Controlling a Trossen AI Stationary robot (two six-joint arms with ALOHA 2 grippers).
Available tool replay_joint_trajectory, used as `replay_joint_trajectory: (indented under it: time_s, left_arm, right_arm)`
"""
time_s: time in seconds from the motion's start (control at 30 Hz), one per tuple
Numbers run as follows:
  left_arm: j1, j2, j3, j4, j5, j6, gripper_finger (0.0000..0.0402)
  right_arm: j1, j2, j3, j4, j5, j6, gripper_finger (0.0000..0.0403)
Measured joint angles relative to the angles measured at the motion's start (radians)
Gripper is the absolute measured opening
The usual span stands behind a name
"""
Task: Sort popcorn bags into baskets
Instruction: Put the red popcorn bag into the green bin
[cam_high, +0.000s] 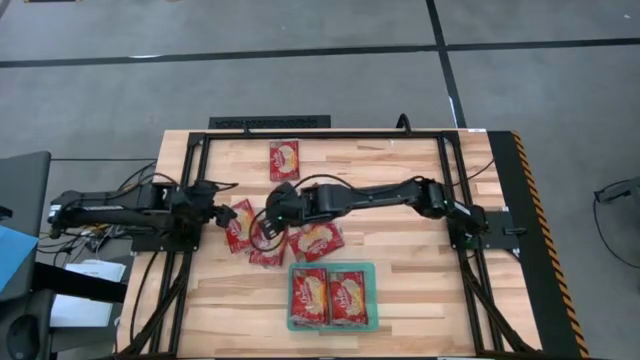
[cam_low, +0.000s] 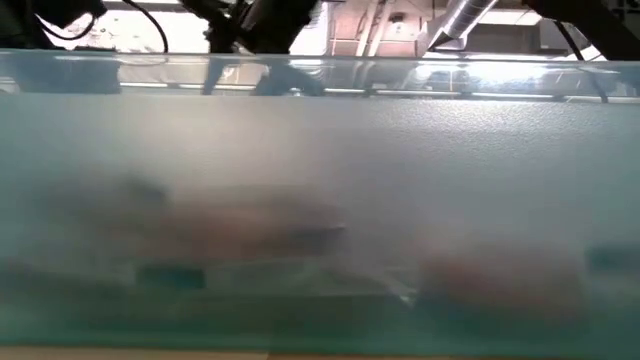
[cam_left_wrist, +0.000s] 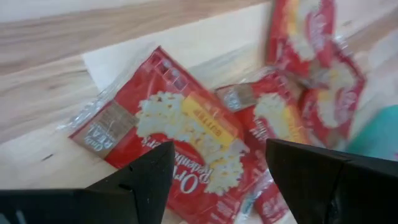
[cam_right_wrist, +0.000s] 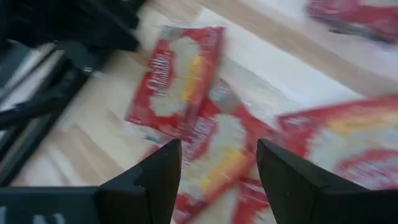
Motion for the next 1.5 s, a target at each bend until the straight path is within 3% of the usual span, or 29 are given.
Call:
replay_joint_trajectory:
  time_s: [0.13,0.33,0.6,0.83,1.1,1.3,1.5]
  left_arm:
    - [0.000,0.075,0.000,-0.001,0.019,-0.006,0.0240]
    - [0.000,0.216,0.000,0.002,0.054,-0.024,0.0240]
    - [-0.048,0.398,0.000,-0.006,0.109,-0.192,0.0240]
    - [-0.131,0.412,-0.003,0.003,-0.005,-0.414,0.0240]
    - [-0.169,0.420,-0.104,0.132,-0.016,-0.546,0.0240]
    - [-0.172,0.428,-0.152,0.329,-0.085,-0.534,0.0240]
    - [-0.166,0.471,-0.153,0.402,-0.115,-0.479,0.0240]
  right_arm:
    - [-0.006,0.002,-0.046,0.123,-0.005,-0.003,0.0218]
    - [-0.001,0.002,-0.084,0.110,0.007,-0.003,0.0205]
    - [0.017,-0.001,-0.085,0.091,-0.014,-0.011,0.0197]
    - [0.028,-0.001,-0.085,0.084,-0.026,-0.048,0.0199]
    - [0.018,-0.001,-0.085,0.086,-0.026,-0.084,0.0203]
    - [0.001,-0.001,-0.103,0.106,-0.029,-0.115,0.0195]
    - [-0.047,0.001,-0.185,0.247,-0.063,-0.140,0.0199]
